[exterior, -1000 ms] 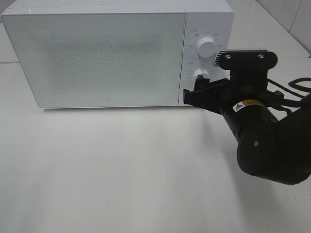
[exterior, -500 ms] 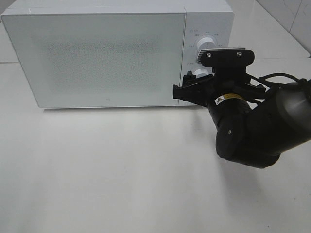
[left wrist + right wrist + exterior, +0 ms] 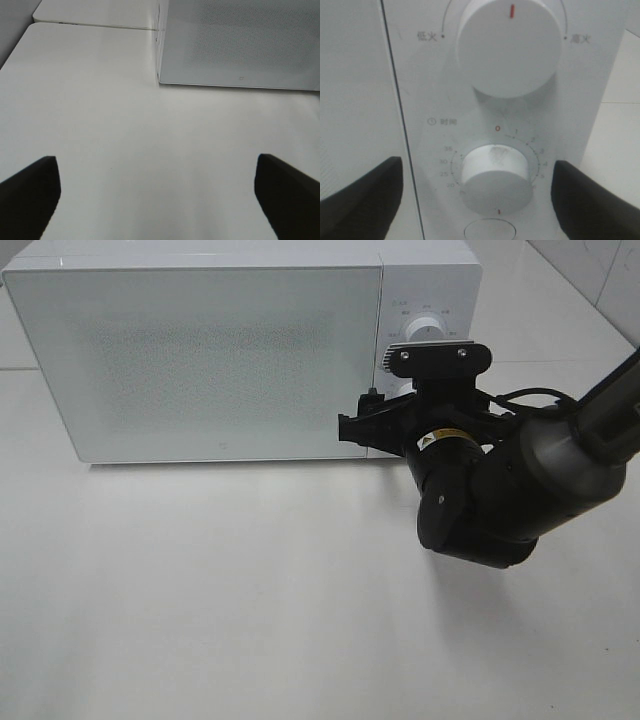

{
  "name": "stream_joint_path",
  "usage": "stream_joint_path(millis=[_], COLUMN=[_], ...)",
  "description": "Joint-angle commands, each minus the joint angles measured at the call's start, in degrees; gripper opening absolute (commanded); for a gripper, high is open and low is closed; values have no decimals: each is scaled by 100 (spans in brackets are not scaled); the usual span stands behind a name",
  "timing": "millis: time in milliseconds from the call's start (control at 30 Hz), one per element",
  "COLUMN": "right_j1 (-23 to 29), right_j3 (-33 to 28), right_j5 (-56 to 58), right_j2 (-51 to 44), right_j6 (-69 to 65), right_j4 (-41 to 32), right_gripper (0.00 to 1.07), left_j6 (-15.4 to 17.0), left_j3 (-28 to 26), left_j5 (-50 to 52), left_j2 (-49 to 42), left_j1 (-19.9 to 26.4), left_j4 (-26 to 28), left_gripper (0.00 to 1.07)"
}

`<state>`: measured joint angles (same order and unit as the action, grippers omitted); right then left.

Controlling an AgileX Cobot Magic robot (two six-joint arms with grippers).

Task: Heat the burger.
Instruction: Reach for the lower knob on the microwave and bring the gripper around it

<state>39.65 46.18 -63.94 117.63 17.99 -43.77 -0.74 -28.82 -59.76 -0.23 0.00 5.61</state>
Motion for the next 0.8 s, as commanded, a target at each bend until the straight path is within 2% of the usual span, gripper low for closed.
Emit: stream_joint_path(millis=[33, 567, 667, 700, 733, 767, 800], right_j1=[-92, -246, -246, -246, -246, -246, -246], right_j3=[155, 286, 286, 286, 286, 286, 286], right_j5=[34, 23, -23, -80, -80, -97, -103], right_j2=[97, 138, 138, 138, 138, 138, 138], right_j6=[23, 29, 34, 34, 34, 34, 34], right_j4=[103, 241, 321, 350, 350, 350, 350], right_gripper=[76, 75, 67, 55, 55, 49, 33], left_j6=[11, 11, 11, 11, 11, 11, 11], left_j3=[17, 17, 17, 17, 17, 17, 17], left_j5=[57, 57, 57, 57, 57, 57, 57], left_j2=[-143, -120, -120, -120, -120, -120, -120], left_j1=[17, 17, 17, 17, 17, 17, 17], left_j4=[0, 0, 0, 0, 0, 0, 0], left_gripper=[98, 98, 98, 98, 98, 98, 98])
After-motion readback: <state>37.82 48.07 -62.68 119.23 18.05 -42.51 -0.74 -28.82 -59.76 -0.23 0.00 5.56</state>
